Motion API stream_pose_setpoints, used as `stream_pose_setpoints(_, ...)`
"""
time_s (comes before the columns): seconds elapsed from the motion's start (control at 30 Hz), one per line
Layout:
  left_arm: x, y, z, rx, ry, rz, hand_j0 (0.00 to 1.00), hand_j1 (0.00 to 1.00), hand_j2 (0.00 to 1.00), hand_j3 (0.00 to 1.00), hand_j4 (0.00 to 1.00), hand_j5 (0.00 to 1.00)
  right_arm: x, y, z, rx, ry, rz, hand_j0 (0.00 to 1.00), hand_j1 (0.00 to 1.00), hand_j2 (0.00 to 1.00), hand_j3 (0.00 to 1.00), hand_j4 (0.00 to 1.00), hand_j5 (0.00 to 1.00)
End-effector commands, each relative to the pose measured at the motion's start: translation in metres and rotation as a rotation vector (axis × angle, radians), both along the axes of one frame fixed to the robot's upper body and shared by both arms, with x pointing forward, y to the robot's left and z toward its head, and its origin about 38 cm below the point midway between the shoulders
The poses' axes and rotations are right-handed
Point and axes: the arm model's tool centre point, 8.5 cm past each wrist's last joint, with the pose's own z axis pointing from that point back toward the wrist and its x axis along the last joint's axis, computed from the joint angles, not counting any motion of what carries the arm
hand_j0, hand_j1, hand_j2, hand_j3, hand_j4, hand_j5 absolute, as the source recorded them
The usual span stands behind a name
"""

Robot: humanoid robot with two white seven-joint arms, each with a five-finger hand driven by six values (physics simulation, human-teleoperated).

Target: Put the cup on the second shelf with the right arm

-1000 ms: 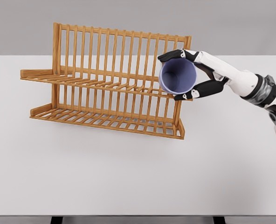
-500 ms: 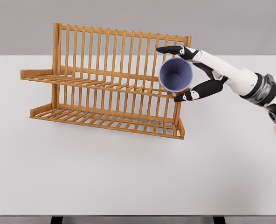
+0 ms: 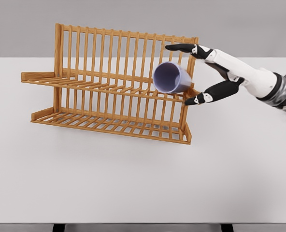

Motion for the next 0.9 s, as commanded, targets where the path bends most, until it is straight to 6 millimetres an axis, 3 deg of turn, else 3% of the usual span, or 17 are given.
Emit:
stream_pose_setpoints(0.0, 0.0, 0.0, 0.0, 0.001, 0.0, 0.0, 1.0, 1.0, 1.0, 1.0, 1.0, 1.0, -0.005, -0.014, 0.015, 0.002, -0.016, -0.008, 1.0, 1.0, 1.0, 1.0, 1.0, 1.0)
stream_pose_setpoints(0.3, 0.0, 0.0, 0.0, 0.001, 0.0, 0.0, 1.0, 1.0, 1.0, 1.0, 1.0, 1.0, -0.008, -0.025, 0.013, -0.006, -0.001, -0.028, 1.0, 1.0, 1.0, 1.0, 1.0, 1.0)
stream_pose_setpoints(0.4, 0.0, 0.0, 0.0, 0.001, 0.0, 0.0, 1.0, 1.0, 1.0, 1.0, 1.0, 1.0, -0.016, -0.049, 0.008, -0.012, 0.013, -0.081, 1.0, 1.0, 1.0, 1.0, 1.0, 1.0)
stream_pose_setpoints(0.6, 0.0, 0.0, 0.0, 0.001, 0.0, 0.0, 1.0, 1.0, 1.0, 1.0, 1.0, 1.0, -0.032, -0.077, 0.002, -0.04, 0.041, -0.135, 1.0, 1.0, 1.0, 1.0, 1.0, 1.0)
stream_pose_setpoints(0.87, 0.0, 0.0, 0.0, 0.001, 0.0, 0.0, 1.0, 1.0, 1.0, 1.0, 1.0, 1.0, -0.033, -0.078, -0.001, -0.045, 0.05, -0.138, 1.0, 1.0, 1.0, 1.0, 1.0, 1.0)
